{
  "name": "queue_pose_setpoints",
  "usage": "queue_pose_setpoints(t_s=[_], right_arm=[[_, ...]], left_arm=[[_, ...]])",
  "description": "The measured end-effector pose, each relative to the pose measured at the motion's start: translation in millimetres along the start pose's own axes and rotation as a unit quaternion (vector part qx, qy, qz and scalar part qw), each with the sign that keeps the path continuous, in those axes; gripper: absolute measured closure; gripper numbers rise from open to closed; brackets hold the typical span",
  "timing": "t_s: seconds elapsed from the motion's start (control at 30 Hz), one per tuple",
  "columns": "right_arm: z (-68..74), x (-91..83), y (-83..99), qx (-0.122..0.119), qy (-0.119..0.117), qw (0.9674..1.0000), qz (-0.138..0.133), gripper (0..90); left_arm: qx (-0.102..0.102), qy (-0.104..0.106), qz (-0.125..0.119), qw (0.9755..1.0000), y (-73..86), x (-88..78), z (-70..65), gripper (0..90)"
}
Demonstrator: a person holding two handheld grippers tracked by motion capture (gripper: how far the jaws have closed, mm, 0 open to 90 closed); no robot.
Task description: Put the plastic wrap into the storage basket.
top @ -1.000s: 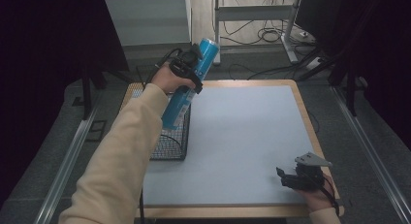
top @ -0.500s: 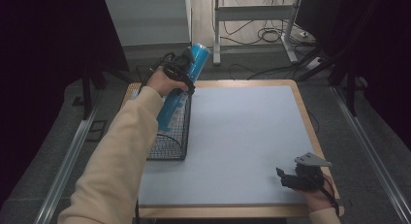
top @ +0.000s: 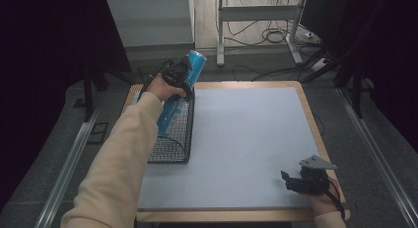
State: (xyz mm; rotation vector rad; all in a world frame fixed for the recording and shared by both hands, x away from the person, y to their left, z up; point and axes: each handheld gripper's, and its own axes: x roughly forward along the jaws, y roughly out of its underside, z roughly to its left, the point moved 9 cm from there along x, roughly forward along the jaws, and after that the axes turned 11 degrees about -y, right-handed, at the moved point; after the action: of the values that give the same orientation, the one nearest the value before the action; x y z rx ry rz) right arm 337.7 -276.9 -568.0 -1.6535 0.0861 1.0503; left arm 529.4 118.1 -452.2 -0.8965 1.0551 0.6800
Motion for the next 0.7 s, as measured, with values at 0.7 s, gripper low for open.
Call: queue_pose_setpoints(t_s=[0.7], right_arm=[[-3.0, 0.2, 1.4, 0.004, 0.003, 1.0, 0.002, 15.0]], left_arm=[[0.0, -0.01, 0.026, 0.9996, 6.7, 43.8, 9.1, 31.3]])
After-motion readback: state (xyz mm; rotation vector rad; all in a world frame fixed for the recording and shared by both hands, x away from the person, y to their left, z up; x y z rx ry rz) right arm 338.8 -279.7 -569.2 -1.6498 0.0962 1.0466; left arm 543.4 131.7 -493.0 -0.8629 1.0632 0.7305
